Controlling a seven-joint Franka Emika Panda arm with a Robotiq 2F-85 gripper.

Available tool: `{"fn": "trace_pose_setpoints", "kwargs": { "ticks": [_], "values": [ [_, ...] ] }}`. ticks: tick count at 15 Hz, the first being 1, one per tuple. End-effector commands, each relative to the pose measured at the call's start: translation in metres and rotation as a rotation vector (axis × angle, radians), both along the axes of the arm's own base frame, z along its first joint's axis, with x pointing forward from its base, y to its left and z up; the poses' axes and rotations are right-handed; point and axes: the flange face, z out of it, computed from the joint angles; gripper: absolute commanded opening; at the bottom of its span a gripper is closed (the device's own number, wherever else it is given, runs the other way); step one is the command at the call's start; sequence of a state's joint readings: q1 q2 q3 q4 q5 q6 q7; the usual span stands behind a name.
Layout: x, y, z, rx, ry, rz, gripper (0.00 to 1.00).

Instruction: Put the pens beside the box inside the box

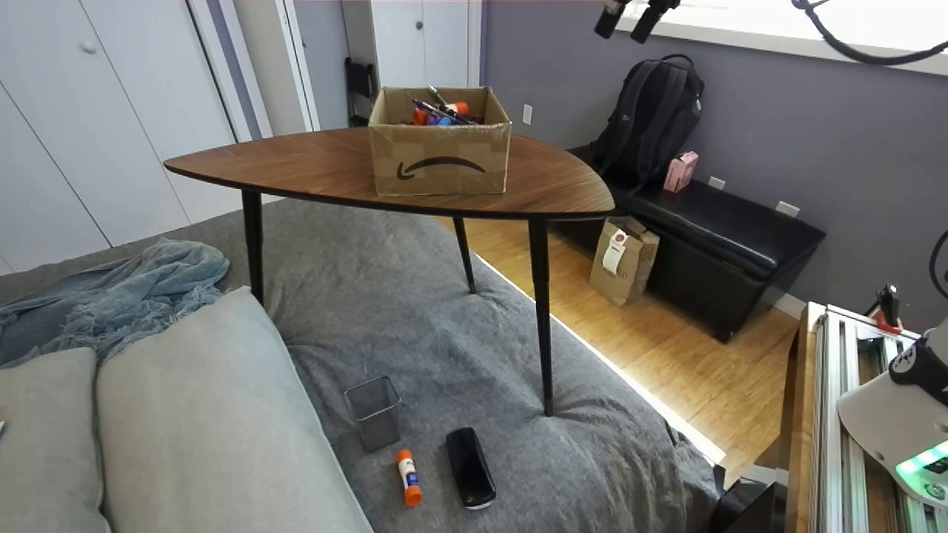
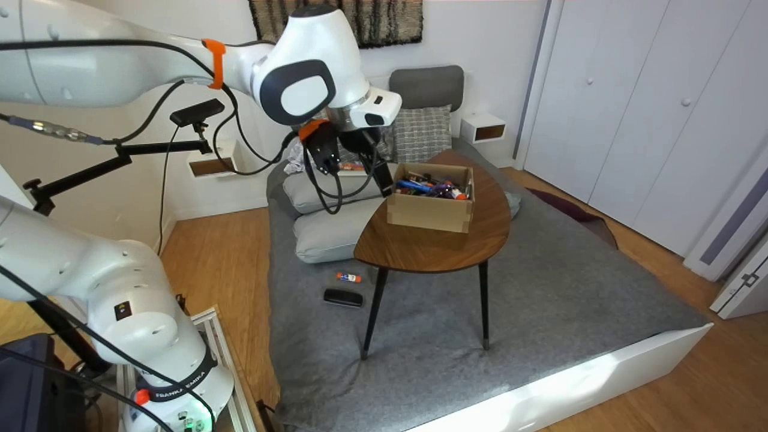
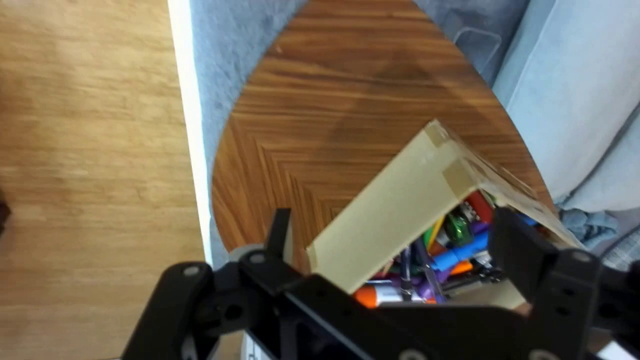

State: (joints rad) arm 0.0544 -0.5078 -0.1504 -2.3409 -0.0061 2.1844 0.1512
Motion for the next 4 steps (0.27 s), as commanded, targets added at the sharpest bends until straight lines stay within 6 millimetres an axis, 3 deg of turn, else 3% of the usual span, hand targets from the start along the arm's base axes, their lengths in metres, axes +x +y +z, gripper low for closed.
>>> {"fn": "trace_pose_setpoints", "kwargs": {
  "ticks": [1,4],
  "values": [
    [-0.009,-0.01,0.006,-0.012,0.045,-0.014,1.0],
    [-0.024,-0.021,0.022,-0.025,0.078,-0.03,1.0]
  ]
}}
